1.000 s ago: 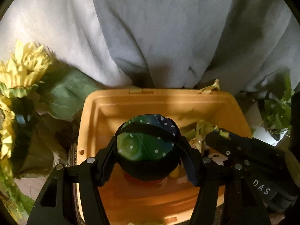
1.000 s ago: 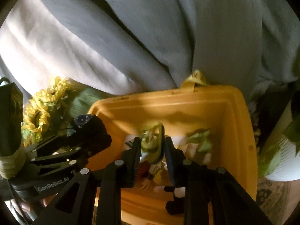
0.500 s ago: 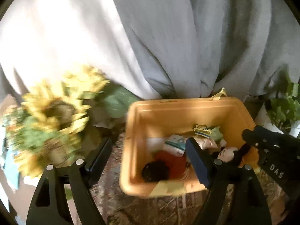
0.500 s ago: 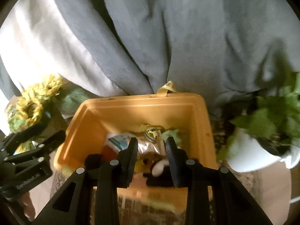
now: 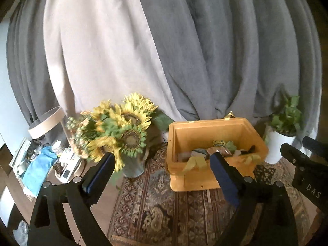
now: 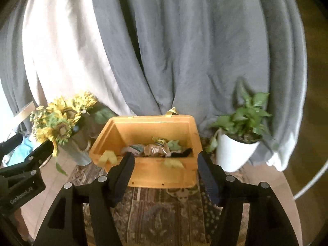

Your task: Organize soft objects

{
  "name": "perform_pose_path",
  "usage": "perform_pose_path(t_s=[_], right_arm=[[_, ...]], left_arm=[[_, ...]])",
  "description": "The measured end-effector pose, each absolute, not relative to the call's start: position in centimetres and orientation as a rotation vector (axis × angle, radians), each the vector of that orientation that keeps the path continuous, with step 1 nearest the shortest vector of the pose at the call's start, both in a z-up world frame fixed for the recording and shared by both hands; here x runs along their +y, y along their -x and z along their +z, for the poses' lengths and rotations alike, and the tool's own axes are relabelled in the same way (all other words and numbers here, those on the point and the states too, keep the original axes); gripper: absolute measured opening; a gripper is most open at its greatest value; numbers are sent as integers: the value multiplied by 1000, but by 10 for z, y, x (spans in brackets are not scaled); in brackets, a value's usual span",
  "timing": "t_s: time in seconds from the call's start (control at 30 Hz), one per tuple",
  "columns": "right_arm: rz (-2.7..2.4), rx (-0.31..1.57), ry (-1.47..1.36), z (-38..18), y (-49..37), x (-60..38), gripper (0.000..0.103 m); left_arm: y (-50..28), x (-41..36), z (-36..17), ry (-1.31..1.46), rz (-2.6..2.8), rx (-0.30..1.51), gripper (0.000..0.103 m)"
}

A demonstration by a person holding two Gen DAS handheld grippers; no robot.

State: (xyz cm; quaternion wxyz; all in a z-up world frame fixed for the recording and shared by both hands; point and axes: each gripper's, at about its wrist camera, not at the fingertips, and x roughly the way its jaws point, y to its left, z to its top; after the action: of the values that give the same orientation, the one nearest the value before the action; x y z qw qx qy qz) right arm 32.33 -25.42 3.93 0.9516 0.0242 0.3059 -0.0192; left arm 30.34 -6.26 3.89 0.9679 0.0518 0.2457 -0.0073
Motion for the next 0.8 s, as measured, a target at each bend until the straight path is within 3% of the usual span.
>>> perform_pose_path(t_s=[0.13,0.8], right_arm=[[-54,582,-41,47,-277,-245,69],[-12,498,-28,64,-58,-247,70]], left_arm=[[-262,-57,41,-101,-33,477,101],[-35,-61,47,-88,-26,365,103]])
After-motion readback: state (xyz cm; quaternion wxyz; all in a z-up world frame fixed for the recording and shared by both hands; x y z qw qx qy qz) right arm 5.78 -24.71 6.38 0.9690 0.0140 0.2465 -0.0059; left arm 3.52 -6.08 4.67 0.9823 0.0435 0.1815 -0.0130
